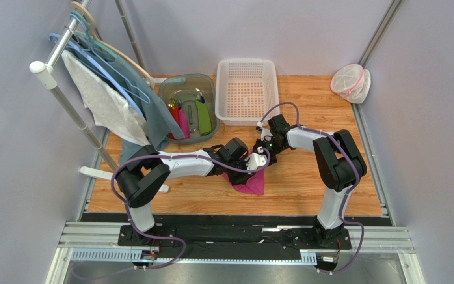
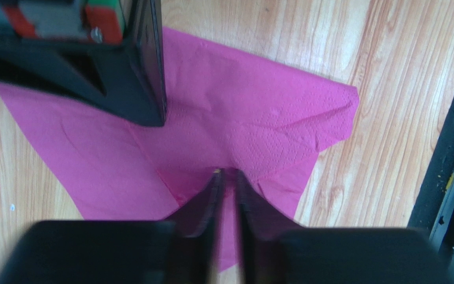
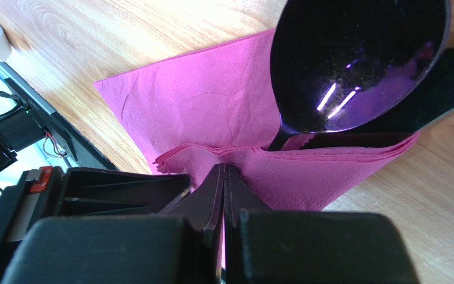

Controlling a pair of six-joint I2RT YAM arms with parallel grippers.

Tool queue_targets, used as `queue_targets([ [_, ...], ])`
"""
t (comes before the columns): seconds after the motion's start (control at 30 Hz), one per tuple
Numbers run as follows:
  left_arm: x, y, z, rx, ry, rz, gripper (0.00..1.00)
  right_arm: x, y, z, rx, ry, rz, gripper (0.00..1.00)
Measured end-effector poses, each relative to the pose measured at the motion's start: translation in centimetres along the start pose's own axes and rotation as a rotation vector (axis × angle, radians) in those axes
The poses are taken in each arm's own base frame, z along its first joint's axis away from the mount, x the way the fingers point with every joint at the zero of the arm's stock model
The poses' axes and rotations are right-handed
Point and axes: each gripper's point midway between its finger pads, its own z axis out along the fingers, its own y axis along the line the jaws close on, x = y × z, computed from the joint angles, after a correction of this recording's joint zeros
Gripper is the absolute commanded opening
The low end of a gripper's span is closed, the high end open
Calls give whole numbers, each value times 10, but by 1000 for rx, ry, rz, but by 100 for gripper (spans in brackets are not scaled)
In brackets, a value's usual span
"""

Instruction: Place the utensils on the paper napkin and roll it up

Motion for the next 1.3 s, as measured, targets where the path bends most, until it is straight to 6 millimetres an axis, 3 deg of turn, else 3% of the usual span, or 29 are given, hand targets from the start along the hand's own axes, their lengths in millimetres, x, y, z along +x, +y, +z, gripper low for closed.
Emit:
queue_targets([
  [0.13,15,-7,-31,-14,-13,-84,47,0,0,0,0,0,1,0],
  [0.2,19,3,-49,-42,-34,-150,51,0,0,0,0,1,1,0],
  [0.33,16,23,-82,-100,-103,-312,71,0,0,0,0,1,2,0],
  [0.43,28,35,-90,-121,-114,-453,75,0,0,0,0,1,3,0],
  [0.7,69,40,-73,-70,-40,-745,72,0,0,1,0,2,14,0],
  [1.0,37,43,-44,126,-126,-907,61,0,0,1,2,1,26,0],
  [1.3,17,38,-28,302,-177,-1002,59,0,0,1,4,0,37,0],
])
